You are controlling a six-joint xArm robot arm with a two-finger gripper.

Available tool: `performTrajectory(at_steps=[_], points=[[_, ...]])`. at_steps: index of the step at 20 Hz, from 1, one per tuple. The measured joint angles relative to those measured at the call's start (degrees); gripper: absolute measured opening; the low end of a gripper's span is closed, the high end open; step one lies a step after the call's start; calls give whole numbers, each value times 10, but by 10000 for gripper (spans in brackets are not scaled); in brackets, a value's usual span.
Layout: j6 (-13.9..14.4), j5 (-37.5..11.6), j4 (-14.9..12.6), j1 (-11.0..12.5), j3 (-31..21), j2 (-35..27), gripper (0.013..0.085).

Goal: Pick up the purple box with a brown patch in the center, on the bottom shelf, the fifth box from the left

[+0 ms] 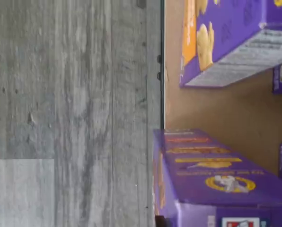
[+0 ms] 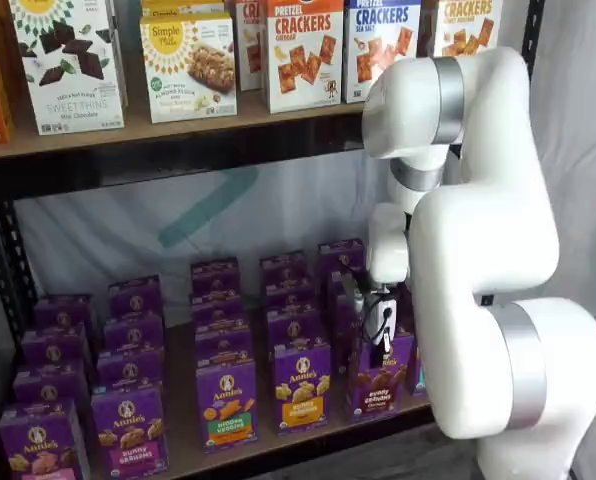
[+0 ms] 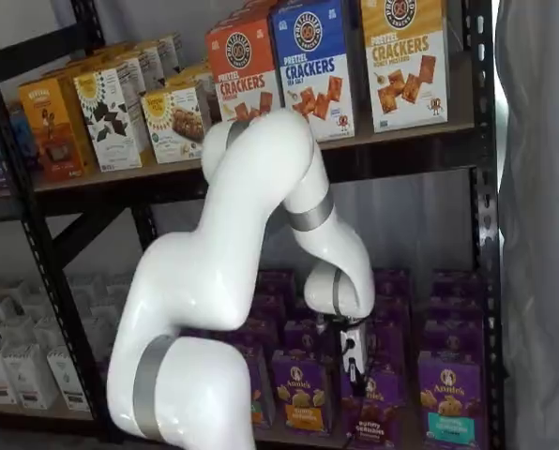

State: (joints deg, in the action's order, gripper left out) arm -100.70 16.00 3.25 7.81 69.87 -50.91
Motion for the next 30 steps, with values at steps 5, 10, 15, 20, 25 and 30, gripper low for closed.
performTrajectory(at_steps=[5,10,15,20,25,30], points=[[-12,-12,17,-4,-56,41,370],[-7,-24,10,-4,-106,77,370],[2,-23,-1,-2,-142,108,330],[-5,-25,10,-5,-186,148,330],[38,-17,-33,-6,-235,200,330],[70,-12,-63,-10,-272,239,330]])
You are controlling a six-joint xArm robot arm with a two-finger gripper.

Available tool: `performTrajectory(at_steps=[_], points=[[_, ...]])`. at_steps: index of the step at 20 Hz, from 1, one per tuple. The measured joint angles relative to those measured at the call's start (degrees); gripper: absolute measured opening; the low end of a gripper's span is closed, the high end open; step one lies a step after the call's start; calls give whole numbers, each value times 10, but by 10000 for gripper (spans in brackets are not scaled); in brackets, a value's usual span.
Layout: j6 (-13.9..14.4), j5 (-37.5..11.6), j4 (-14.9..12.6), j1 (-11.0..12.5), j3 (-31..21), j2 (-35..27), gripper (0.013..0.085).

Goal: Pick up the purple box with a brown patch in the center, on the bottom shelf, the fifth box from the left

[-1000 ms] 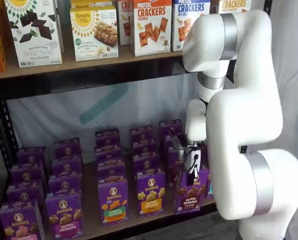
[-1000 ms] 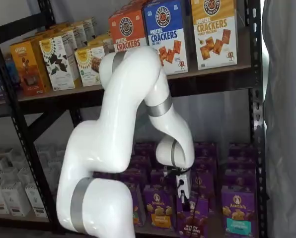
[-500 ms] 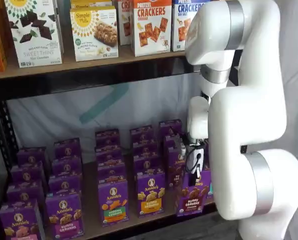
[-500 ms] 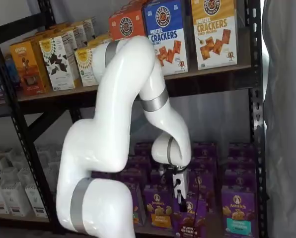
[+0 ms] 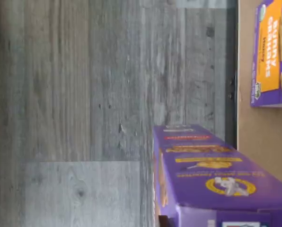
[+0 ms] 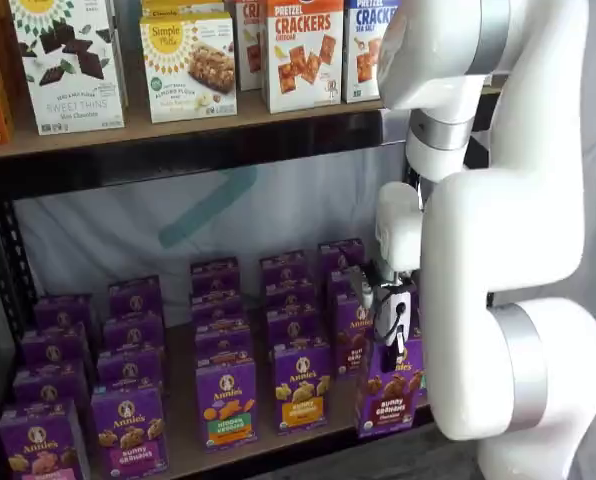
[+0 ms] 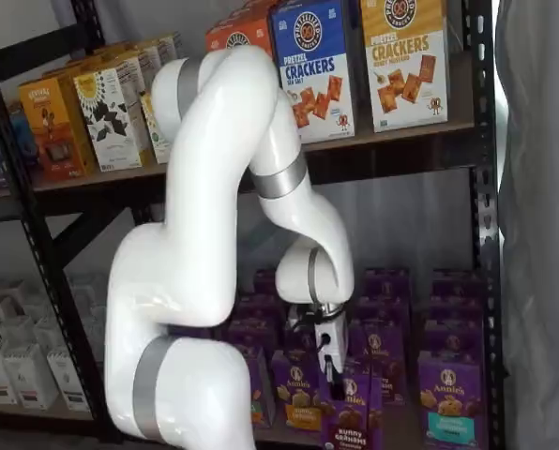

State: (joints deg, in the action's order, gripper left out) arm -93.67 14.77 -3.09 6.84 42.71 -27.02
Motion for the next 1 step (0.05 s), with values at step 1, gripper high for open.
performTrajectory(at_steps=[1], points=[[4,0,-3,-1,-5,5,330]])
